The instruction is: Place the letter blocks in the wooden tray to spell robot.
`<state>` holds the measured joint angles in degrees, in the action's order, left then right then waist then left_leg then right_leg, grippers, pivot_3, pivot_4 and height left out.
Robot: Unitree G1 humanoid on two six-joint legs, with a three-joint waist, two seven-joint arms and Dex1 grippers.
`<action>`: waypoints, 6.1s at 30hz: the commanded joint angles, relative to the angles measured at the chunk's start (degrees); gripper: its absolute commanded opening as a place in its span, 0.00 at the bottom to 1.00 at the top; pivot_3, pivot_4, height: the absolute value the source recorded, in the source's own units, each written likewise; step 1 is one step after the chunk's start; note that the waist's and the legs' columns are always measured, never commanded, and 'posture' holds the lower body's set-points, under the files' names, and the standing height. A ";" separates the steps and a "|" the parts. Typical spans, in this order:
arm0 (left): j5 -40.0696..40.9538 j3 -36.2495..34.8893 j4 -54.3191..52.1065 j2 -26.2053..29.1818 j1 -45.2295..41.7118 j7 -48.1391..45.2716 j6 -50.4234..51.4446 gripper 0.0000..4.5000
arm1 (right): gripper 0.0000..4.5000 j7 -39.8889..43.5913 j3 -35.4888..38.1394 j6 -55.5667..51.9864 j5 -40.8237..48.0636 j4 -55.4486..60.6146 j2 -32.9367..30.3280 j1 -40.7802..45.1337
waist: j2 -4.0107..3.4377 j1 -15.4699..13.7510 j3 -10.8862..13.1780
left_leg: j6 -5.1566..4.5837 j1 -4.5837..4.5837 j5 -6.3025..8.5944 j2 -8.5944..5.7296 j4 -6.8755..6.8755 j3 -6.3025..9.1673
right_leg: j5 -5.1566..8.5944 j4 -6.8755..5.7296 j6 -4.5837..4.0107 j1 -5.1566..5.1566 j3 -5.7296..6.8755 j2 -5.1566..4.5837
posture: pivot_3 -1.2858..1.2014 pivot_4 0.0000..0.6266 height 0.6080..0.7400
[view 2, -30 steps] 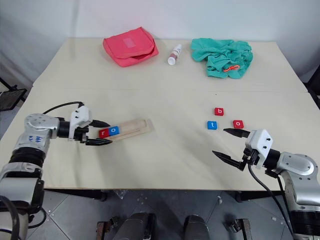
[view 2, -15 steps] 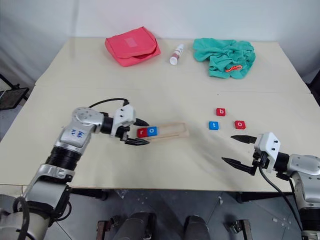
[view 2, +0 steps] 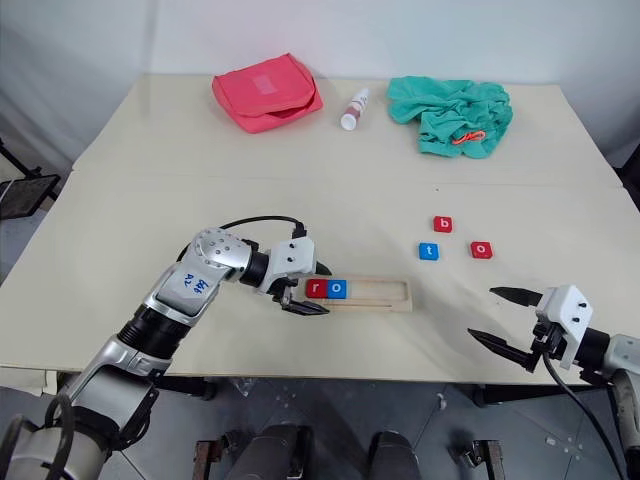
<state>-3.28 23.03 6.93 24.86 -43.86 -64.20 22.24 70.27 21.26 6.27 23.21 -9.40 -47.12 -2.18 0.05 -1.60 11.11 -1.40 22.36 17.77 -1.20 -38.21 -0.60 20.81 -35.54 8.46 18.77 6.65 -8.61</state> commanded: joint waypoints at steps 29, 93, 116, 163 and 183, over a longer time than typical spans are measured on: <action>24.94 -25.66 1.99 4.94 11.33 -9.85 -22.65 0.99 | 1.00 -31.58 4.38 -18.10 1.00 21.59 10.99 -5.49 | -0.06 0.08 -0.01 | 0.01 -0.06 0.00 0.00 0.00 0.08 | 0.00 -0.03 0.00 -0.04 0.00 0.00 | 0.52 0.24 1.00; 32.31 -27.59 14.75 2.88 20.00 -22.26 -37.41 0.99 | 1.00 -40.37 -9.44 -42.03 -0.35 -0.04 8.63 34.76 | -0.08 1.82 -0.01 | -0.01 -0.05 0.01 -0.03 0.10 0.11 | 0.00 -0.18 0.00 0.09 -0.01 -0.03 | 0.52 0.24 1.00; 31.93 -27.61 9.28 0.43 24.37 -17.46 -38.34 0.99 | 1.00 -51.30 -13.96 -26.98 -14.25 -30.87 22.32 50.07 | -0.09 2.44 -0.01 | 0.00 -0.03 0.00 0.01 0.12 0.09 | 0.00 -0.36 0.00 0.26 -0.05 -0.02 | 0.52 0.24 1.00; 32.67 -28.10 21.02 0.96 17.20 -24.13 -41.01 1.00 | 0.99 -53.98 -1.16 -56.77 2.17 46.76 24.73 3.45 | -0.10 1.70 -0.02 | -0.02 0.07 -0.02 -0.04 0.21 -0.28 | 0.00 -0.52 0.00 0.71 -0.53 0.00 | 0.52 0.24 1.00; 33.35 -28.75 14.03 0.60 23.34 -21.08 -40.12 1.00 | 0.99 -5.42 -20.10 -29.06 -7.73 8.74 -12.30 19.75 | -0.06 1.68 -0.02 | -0.06 0.06 -0.02 0.03 0.13 -0.39 | 0.00 -0.35 0.00 0.59 -0.47 -0.02 | 0.52 0.24 1.00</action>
<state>28.88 -4.81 23.14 25.27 -21.59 -85.68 -18.01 63.22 1.71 -24.59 16.58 0.75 -58.80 16.02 -0.01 0.08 11.09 -1.46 22.44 17.75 -1.18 -38.10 -1.00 20.81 -35.89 8.46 19.38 6.18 -8.64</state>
